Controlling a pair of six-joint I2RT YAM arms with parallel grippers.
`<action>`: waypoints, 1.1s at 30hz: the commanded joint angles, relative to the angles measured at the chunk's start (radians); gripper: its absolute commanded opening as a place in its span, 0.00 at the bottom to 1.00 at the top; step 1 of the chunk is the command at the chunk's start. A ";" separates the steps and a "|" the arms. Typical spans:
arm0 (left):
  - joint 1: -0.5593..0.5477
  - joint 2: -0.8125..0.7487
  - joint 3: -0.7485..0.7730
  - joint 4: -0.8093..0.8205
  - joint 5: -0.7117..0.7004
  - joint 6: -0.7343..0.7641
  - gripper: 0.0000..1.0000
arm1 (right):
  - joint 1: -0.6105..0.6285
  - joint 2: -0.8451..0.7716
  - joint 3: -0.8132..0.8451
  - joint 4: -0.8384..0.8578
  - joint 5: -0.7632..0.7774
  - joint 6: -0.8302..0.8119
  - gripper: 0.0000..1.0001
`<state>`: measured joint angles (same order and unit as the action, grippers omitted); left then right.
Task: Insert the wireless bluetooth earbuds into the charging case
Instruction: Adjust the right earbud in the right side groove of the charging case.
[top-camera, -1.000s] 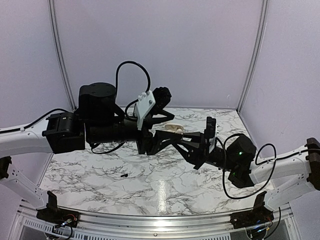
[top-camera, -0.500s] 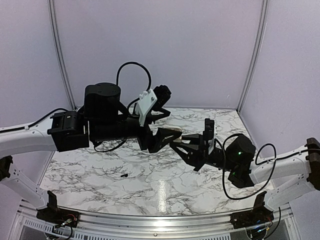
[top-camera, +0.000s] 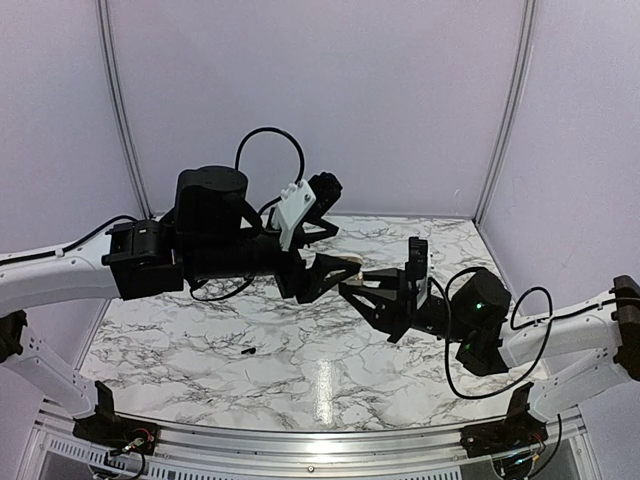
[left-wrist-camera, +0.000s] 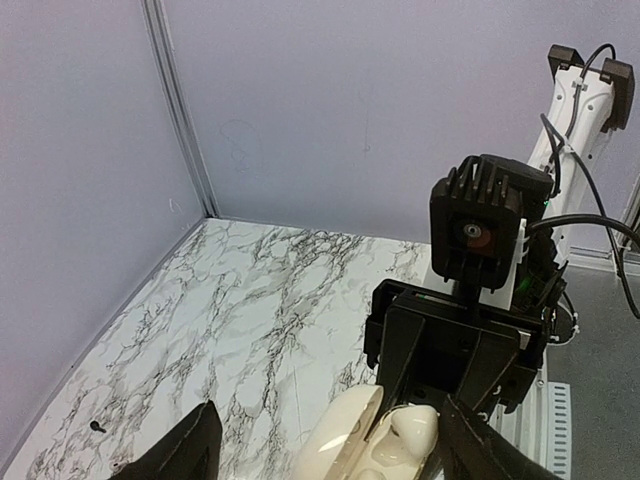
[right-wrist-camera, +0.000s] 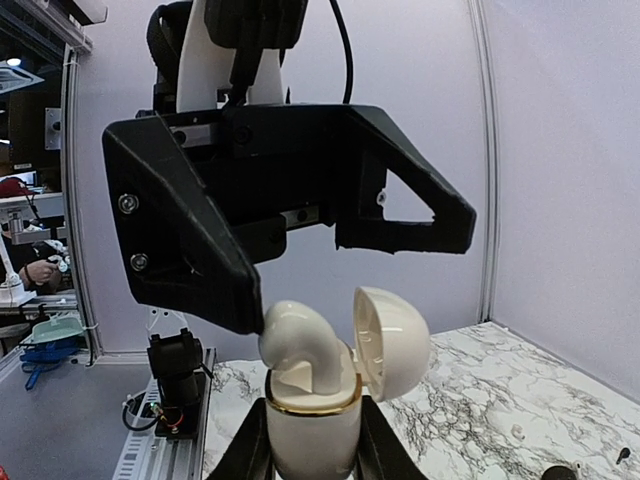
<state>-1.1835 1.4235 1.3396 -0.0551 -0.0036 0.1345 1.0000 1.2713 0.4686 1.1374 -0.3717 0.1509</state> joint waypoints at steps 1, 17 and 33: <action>0.018 -0.009 -0.007 -0.018 0.000 0.000 0.77 | 0.001 -0.023 0.024 0.030 -0.044 0.010 0.00; 0.039 -0.034 -0.008 -0.076 0.016 0.046 0.77 | 0.000 -0.031 0.015 0.046 -0.065 0.015 0.00; 0.042 -0.078 -0.006 -0.067 0.149 0.041 0.77 | -0.001 -0.020 0.031 -0.014 -0.035 0.009 0.00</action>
<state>-1.1473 1.3911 1.3396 -0.1127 0.0708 0.1650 0.9985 1.2591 0.4686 1.1328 -0.4030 0.1608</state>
